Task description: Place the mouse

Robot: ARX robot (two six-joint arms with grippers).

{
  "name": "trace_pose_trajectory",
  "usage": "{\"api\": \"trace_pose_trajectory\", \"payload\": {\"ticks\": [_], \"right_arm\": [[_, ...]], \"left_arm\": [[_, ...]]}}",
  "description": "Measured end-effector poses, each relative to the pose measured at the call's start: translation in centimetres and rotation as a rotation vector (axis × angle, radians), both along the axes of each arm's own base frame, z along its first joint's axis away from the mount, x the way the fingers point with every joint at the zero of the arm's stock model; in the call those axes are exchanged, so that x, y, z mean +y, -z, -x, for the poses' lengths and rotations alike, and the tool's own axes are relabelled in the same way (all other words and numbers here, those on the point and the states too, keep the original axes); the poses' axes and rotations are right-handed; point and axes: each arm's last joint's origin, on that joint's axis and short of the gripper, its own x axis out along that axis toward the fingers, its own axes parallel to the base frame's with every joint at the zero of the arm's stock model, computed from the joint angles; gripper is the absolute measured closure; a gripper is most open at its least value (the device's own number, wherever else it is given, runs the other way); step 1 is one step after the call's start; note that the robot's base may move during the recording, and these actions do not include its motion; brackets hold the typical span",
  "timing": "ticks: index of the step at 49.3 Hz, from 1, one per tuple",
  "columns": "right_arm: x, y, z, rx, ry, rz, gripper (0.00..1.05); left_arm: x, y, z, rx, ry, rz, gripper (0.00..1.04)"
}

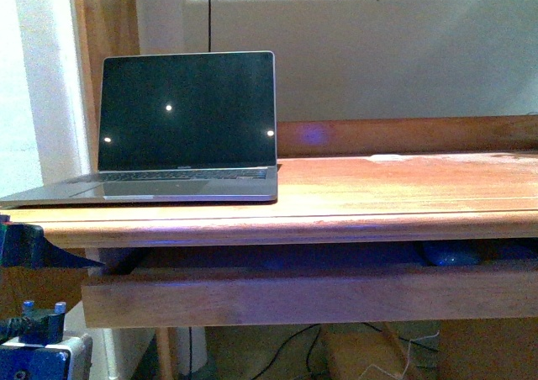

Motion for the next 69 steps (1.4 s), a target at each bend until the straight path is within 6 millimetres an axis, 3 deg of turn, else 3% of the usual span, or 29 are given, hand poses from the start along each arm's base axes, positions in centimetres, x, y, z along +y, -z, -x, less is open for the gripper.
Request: {"api": "trace_pose_trajectory", "payload": {"ticks": [21,37,51,69], "right_arm": [[0.0,0.0,0.0,0.0,0.0,0.0,0.07],[0.0,0.0,0.0,0.0,0.0,0.0,0.07],[0.0,0.0,0.0,0.0,0.0,0.0,0.07],[0.0,0.0,0.0,0.0,0.0,0.0,0.07]], "left_arm": [[-1.1,2.3,-4.3,0.009,0.03,0.073,0.08],[-2.0,3.7,-5.5,0.025,0.046,0.104,0.08],[-3.0,3.7,-5.5,0.096,0.02,0.128,0.08],[-5.7,1.1,-3.4,0.453,-0.076,0.369,0.08]]}}
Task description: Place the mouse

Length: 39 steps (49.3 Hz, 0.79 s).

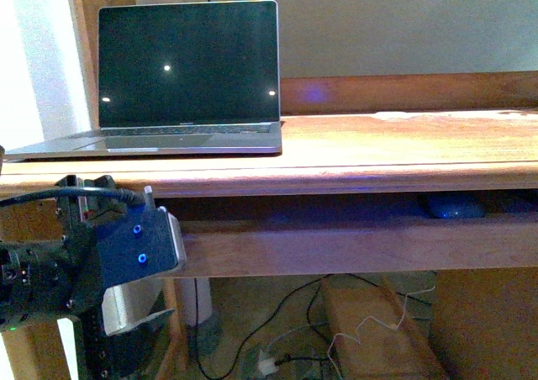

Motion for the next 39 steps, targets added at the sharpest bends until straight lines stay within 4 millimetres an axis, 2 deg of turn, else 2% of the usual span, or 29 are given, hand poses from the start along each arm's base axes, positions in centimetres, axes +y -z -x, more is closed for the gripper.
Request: {"api": "trace_pose_trajectory", "payload": {"ticks": [15,25,39], "right_arm": [[0.0,0.0,0.0,0.0,0.0,0.0,0.07],[0.0,0.0,0.0,0.0,0.0,0.0,0.07],[0.0,0.0,0.0,0.0,0.0,0.0,0.07]], "left_arm": [[-2.2,-0.5,3.1,0.139,0.056,0.099,0.08],[-3.8,-1.0,6.0,0.264,0.077,0.162,0.08],[-5.0,-1.9,8.5,0.391,0.065,0.269,0.08]]}}
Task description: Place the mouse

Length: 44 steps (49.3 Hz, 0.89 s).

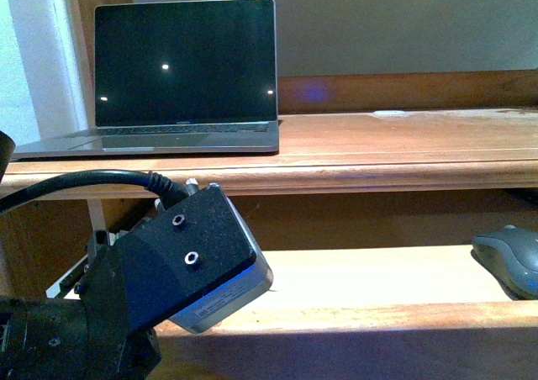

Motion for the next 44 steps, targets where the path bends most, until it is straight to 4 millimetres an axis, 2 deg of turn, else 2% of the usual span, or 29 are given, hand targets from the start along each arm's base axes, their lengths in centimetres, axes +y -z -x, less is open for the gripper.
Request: {"api": "trace_pose_trajectory", "payload": {"ticks": [16,23,29,33,37,41,44], "right_arm": [[0.0,0.0,0.0,0.0,0.0,0.0,0.07],[0.0,0.0,0.0,0.0,0.0,0.0,0.07],[0.0,0.0,0.0,0.0,0.0,0.0,0.07],[0.0,0.0,0.0,0.0,0.0,0.0,0.07],[0.0,0.0,0.0,0.0,0.0,0.0,0.07],[0.0,0.0,0.0,0.0,0.0,0.0,0.07],[0.0,0.0,0.0,0.0,0.0,0.0,0.07]], "left_arm": [[-1.1,-0.9,2.0,0.132,-0.034,0.12,0.08],[-1.1,-1.4,1.9,0.165,-0.104,0.177,0.08],[-1.0,-2.4,1.1,0.124,-0.167,0.219,0.08],[-0.9,-3.9,0.4,0.046,-0.214,0.254,0.08],[-0.5,-7.2,-0.7,-0.107,-0.289,0.327,0.08],[-0.1,-10.0,-0.6,-0.198,-0.301,0.401,0.08],[-0.1,-11.0,-0.2,-0.221,-0.289,0.426,0.08]]}}
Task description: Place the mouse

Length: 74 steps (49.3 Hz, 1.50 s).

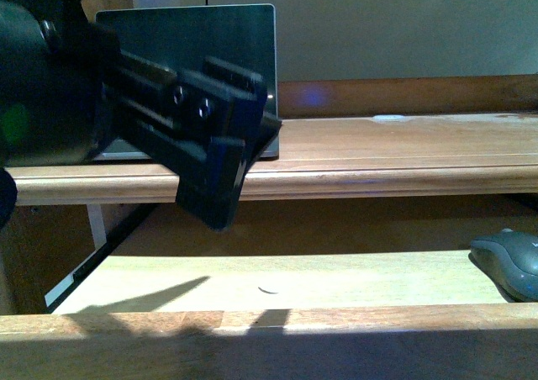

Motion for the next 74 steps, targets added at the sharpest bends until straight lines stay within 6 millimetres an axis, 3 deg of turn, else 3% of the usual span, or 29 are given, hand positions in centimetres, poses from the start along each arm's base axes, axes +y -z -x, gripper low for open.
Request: {"api": "trace_pose_trajectory", "payload": {"ticks": [8,14,21,26,34,38,45,58,65,74], "right_arm": [[0.0,0.0,0.0,0.0,0.0,0.0,0.07],[0.0,0.0,0.0,0.0,0.0,0.0,0.07],[0.0,0.0,0.0,0.0,0.0,0.0,0.07],[0.0,0.0,0.0,0.0,0.0,0.0,0.07],[0.0,0.0,0.0,0.0,0.0,0.0,0.07],[0.0,0.0,0.0,0.0,0.0,0.0,0.07],[0.0,0.0,0.0,0.0,0.0,0.0,0.07],[0.0,0.0,0.0,0.002,0.002,0.0,0.07],[0.1,-0.6,-1.1,0.212,0.037,-0.093,0.07],[0.6,-3.7,-3.5,0.188,0.019,-0.12,0.07]], "left_arm": [[-0.5,-0.7,1.1,0.002,0.021,0.01,0.08],[0.0,-2.4,2.3,-0.039,-0.026,0.081,0.08],[2.5,-4.1,3.6,-0.096,-0.308,0.207,0.08],[5.1,-3.4,5.8,-0.105,-0.537,0.268,0.08],[7.1,-1.6,10.1,-0.076,-0.642,0.318,0.09],[8.1,-0.5,11.8,-0.003,-0.655,0.304,0.2],[10.3,4.5,14.9,0.091,-0.674,0.279,0.42],[11.6,7.1,15.6,0.077,-0.671,0.317,0.77],[12.1,8.4,15.6,0.078,-0.675,0.32,1.02],[13.2,9.3,15.6,0.079,-0.691,0.325,1.02]]}}
